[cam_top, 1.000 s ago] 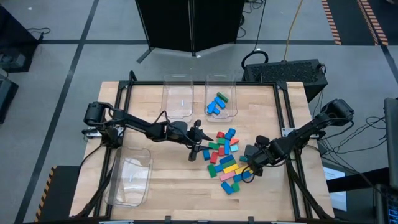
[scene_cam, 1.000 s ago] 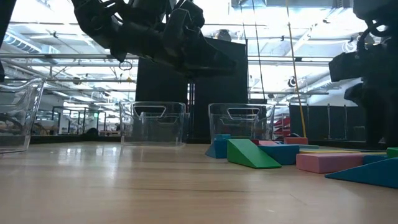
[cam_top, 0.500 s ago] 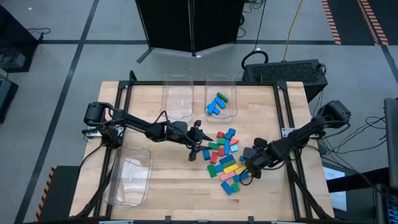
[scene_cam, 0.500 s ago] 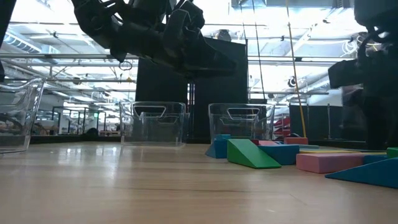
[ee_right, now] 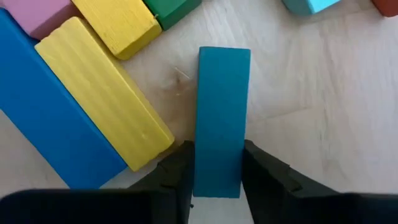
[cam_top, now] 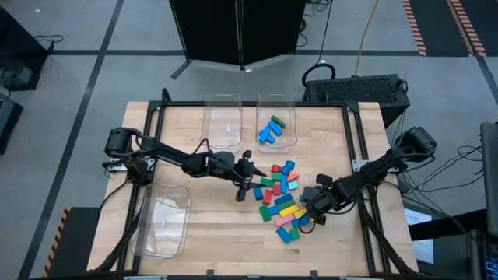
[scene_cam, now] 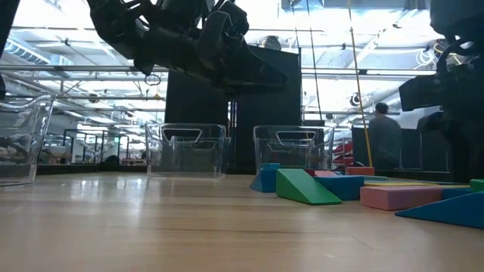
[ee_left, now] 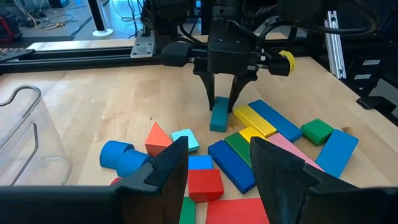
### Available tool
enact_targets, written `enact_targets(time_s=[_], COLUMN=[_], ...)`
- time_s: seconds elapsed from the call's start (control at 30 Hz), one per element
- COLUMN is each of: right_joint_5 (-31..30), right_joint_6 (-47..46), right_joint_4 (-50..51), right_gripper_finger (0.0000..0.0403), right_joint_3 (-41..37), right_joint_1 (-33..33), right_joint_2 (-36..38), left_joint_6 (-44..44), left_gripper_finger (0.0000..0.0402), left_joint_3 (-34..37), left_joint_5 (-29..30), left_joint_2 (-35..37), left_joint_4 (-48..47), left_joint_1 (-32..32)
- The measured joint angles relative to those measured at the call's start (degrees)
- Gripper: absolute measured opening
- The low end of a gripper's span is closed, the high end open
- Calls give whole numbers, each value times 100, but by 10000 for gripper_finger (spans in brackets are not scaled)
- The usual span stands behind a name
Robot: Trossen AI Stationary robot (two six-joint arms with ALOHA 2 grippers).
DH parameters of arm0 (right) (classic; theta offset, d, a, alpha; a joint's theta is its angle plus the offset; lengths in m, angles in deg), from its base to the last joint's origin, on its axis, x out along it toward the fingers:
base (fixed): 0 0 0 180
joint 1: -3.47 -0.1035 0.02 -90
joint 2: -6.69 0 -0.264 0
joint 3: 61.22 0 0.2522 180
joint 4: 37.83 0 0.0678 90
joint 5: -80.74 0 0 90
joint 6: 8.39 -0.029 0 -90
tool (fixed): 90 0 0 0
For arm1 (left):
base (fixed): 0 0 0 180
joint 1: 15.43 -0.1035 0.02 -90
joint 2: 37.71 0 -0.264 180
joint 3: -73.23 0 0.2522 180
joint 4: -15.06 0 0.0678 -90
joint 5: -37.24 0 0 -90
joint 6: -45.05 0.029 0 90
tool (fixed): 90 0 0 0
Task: Sort blocks by size
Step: Put the dark blue rectangular block into the top right transparent bin
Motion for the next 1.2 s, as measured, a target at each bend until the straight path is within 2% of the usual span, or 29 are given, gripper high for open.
enact_targets(time_s=[0.13,0.37,0.57,0.93,1.2], right_joint_5=[-18,-79,-135,-523,-554], right_joint_6=[-7,-37,-109,-86,216], right_joint_4=[10,240,579,574,127], right_gripper_finger=[90,96,95,95,95], right_joint_3=[0,-24,-33,-22,-20], right_joint_1=[0,102,278,608,1021], right_joint_2=[2,204,743,1897,2284], left_joint_6=[-31,-31,-31,-29,-29], left_gripper_finger=[173,173,173,173,173], left_joint_3=[0,0,0,-1,-2], left_joint_5=[9,217,382,389,391], left_joint_2=[0,0,0,0,0], left_joint_4=[-3,-163,-170,-170,-170], left_joint_1=[-2,-1,-2,-2,-2])
